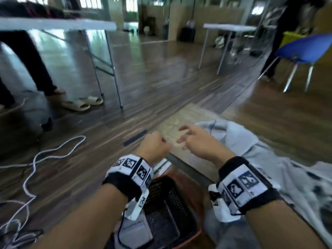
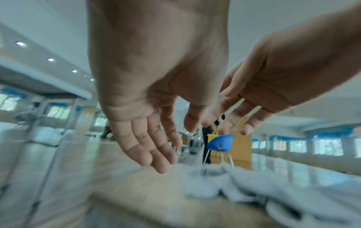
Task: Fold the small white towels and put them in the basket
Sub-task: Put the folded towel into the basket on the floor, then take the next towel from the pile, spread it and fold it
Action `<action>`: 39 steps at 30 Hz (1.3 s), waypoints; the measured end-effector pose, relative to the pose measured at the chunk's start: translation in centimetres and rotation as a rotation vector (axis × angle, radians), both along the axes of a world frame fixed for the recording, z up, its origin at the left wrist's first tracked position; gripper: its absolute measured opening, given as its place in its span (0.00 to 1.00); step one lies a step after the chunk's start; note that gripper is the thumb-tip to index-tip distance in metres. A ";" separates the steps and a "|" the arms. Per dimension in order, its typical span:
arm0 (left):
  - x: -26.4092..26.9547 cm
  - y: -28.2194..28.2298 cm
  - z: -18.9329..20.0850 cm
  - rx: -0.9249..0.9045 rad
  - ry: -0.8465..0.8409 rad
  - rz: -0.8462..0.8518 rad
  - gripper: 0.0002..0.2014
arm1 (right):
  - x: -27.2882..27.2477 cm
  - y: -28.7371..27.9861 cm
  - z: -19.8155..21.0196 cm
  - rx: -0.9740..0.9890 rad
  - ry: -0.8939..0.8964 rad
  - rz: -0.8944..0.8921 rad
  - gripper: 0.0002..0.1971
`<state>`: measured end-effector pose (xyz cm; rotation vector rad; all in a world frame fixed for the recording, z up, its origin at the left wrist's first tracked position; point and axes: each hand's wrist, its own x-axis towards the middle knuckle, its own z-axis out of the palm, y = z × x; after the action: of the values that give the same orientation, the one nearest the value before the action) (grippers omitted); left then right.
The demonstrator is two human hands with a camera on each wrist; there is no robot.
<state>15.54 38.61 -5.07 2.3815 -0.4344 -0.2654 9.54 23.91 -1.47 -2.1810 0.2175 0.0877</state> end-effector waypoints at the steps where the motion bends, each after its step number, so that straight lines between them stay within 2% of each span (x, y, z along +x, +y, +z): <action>1: -0.8 -1.6 2.6 -0.017 -0.045 -0.038 0.19 | -1.5 -1.4 2.5 0.018 -0.046 -0.025 0.15; 4: -3.6 -7.1 9.5 -0.065 -0.164 -0.190 0.15 | -6.9 -6.2 8.7 -0.003 -0.174 -0.136 0.16; 6: -5.9 -11.0 12.6 -0.093 -0.203 -0.293 0.15 | -10.7 -10.0 11.3 -0.002 -0.227 -0.186 0.13; 8: -8.3 -15.2 14.3 -0.096 -0.233 -0.415 0.16 | -14.5 -13.9 12.3 -0.026 -0.251 -0.253 0.09; 10: -10.9 -19.5 14.6 -0.064 -0.255 -0.545 0.17 | -18.1 -17.9 11.6 -0.061 -0.237 -0.351 0.07; 13: -14.5 -25.7 12.9 -0.012 -0.242 -0.698 0.18 | -23.2 -23.9 8.3 -0.106 -0.189 -0.524 0.04; 16: -16.7 -31.3 8.5 0.087 -0.140 -0.837 0.21 | -27.5 -29.1 3.6 -0.147 -0.118 -0.713 0.08; 20: -18.4 -37.0 1.1 0.239 -0.093 -1.027 0.10 | -32.0 -33.1 -3.0 -0.161 -0.019 -0.878 0.02; 22: -19.3 -39.1 -1.3 0.220 -0.154 -1.102 0.08 | -33.4 -34.3 -6.0 -0.184 0.019 -0.897 0.05; 24: -20.1 -41.3 -3.2 0.123 -0.222 -1.125 0.09 | -34.2 -35.0 -8.5 -0.244 0.048 -0.897 0.09; 26: -20.6 -42.9 -4.8 0.071 -0.230 -1.141 0.11 | -34.2 -35.8 -10.4 -0.340 0.024 -0.854 0.15; 27: -20.7 -43.6 -5.5 0.103 -0.207 -1.167 0.12 | -34.0 -36.1 -11.2 -0.384 0.030 -0.804 0.20; 29: -20.7 -44.6 -6.8 0.250 -0.157 -1.220 0.17 | -33.3 -36.4 -12.2 -0.440 0.151 -0.719 0.32; 31: -19.9 -45.0 -7.6 0.358 -0.165 -1.216 0.19 | -32.4 -36.3 -12.8 -0.512 0.284 -0.695 0.36; 33: -18.6 -45.1 -7.7 0.382 -0.191 -1.156 0.19 | -31.7 -36.4 -13.1 -0.634 0.331 -0.724 0.30; 36: -16.6 -44.7 -7.4 0.437 -0.211 -0.997 0.25 | -31.6 -36.9 -12.0 -0.728 0.385 -0.848 0.11; 37: -16.1 -44.4 -7.2 0.446 -0.235 -0.938 0.27 | -32.0 -37.2 -11.4 -0.716 0.400 -0.918 0.08; 39: -15.7 -43.7 -6.9 0.462 -0.290 -0.847 0.29 | -33.3 -37.7 -10.2 -0.699 0.359 -1.080 0.08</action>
<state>-0.12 -5.14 -11.96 2.5399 -1.6727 -0.4280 -23.73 -13.79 -11.65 -2.3776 1.7992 -0.2463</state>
